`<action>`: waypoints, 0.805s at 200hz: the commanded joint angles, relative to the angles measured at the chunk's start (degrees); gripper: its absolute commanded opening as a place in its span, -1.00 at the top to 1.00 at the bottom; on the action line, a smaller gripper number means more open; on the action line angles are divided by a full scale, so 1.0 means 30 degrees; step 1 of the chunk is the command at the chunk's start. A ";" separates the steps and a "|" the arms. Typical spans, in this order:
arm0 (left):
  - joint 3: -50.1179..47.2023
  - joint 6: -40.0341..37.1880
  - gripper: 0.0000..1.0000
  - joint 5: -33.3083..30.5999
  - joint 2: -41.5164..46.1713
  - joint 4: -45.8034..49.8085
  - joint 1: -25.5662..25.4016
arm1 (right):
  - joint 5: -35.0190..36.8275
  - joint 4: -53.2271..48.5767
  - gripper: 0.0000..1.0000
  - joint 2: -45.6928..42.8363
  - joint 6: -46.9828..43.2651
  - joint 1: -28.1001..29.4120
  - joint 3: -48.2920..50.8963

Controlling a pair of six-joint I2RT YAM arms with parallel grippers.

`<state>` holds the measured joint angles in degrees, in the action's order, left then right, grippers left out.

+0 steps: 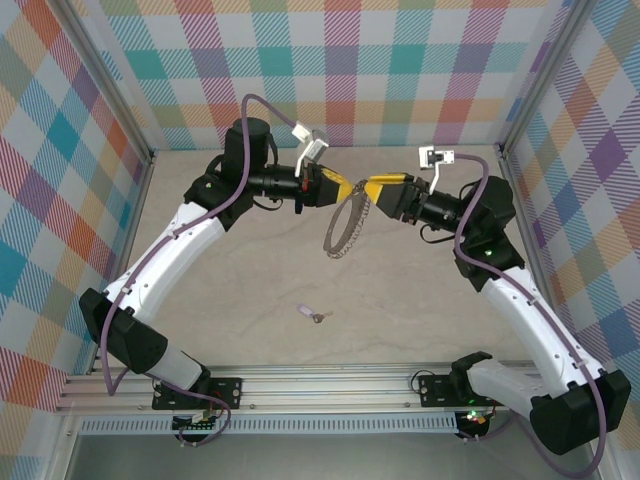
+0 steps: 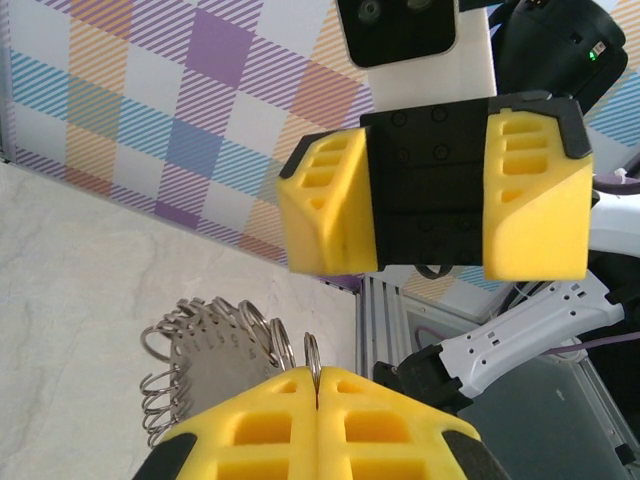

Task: Put the keys on the keyring

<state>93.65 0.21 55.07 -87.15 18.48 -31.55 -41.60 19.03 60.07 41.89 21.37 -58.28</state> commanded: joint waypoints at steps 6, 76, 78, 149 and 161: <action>0.0864 -0.0373 1.00 0.0707 -0.0006 -0.0242 0.0204 | -0.0854 0.0665 0.12 0.0596 0.0169 0.0056 -0.0528; 0.0916 -0.0372 1.00 0.0712 -0.0011 -0.0154 0.0205 | -0.1203 0.2029 0.31 0.1653 0.0832 0.0407 -0.0509; 0.0900 -0.0387 1.00 0.0693 -0.0011 -0.0154 0.0205 | -0.1208 0.2035 0.32 0.1655 0.0810 0.0422 -0.0520; 0.0894 -0.0422 1.00 0.0694 -0.0103 -0.0107 0.0208 | -0.1658 0.1322 0.52 0.1773 0.0430 0.0613 -0.0700; 0.0954 -0.0428 1.00 0.0699 -0.0132 -0.0049 0.0204 | -0.1662 0.0961 0.59 0.1717 0.0157 0.0613 -0.0699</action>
<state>94.35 0.19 56.12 -87.37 19.35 -31.55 -44.64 22.35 65.21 44.03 22.76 -58.52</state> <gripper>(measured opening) 0.048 0.229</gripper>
